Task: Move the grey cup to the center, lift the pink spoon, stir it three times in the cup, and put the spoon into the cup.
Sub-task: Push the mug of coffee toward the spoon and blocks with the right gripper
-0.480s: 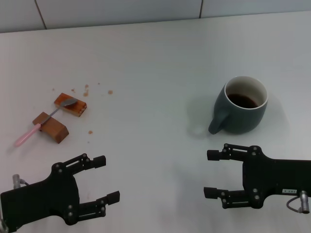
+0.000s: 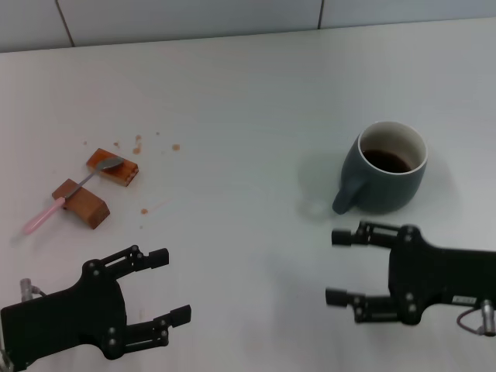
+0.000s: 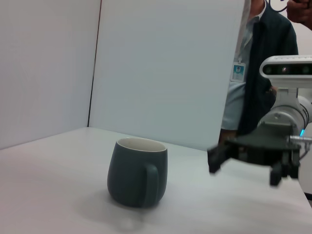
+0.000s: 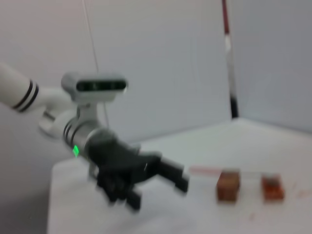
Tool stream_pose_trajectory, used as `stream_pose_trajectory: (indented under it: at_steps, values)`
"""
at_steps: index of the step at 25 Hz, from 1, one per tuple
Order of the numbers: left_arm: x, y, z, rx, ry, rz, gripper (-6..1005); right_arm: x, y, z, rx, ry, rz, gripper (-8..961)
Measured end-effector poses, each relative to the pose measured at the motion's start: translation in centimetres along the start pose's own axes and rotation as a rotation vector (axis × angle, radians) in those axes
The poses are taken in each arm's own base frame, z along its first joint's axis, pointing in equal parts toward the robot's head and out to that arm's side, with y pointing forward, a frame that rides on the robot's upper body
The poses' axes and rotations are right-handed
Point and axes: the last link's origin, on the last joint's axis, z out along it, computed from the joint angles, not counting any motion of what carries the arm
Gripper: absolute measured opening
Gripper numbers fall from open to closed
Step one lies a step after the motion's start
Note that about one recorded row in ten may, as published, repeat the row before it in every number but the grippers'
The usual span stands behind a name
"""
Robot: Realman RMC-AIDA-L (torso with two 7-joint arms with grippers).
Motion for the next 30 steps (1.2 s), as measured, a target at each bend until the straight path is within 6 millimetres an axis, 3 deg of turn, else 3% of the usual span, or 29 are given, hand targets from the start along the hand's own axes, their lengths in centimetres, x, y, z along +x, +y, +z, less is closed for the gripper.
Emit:
stream_pose_trajectory:
  at_steps: [5,7,9,14,19,24,30]
  values:
    - [0.0,0.0,0.0,0.0,0.0,-0.001,825,-0.8,-0.2,-1.6,0.167,-0.193,-0.057,814]
    - [0.0,0.0,0.0,0.0,0.0,-0.001,825,-0.8,-0.5,-3.3,0.36,-0.348,-0.08,813]
    - [0.0,0.0,0.0,-0.001,0.0,-0.001,824,-0.7,-0.7,-3.9,0.429,-0.396,-0.087,813]
    - [0.0,0.0,0.0,-0.001,0.001,-0.001,824,1.1,-1.3,-6.6,0.814,-0.526,-0.1,726]
    - [0.1,-0.1,0.0,-0.003,0.001,0.003,823,2.6,-1.7,-7.1,1.063,-0.493,-0.141,616]
    - [0.1,-0.1,0.1,-0.003,0.001,0.005,823,3.7,-2.7,-7.3,1.192,-0.405,-0.147,507]
    - [0.1,-0.1,0.1,-0.005,0.002,0.006,822,4.5,-4.1,-6.1,1.22,-0.295,-0.131,210]
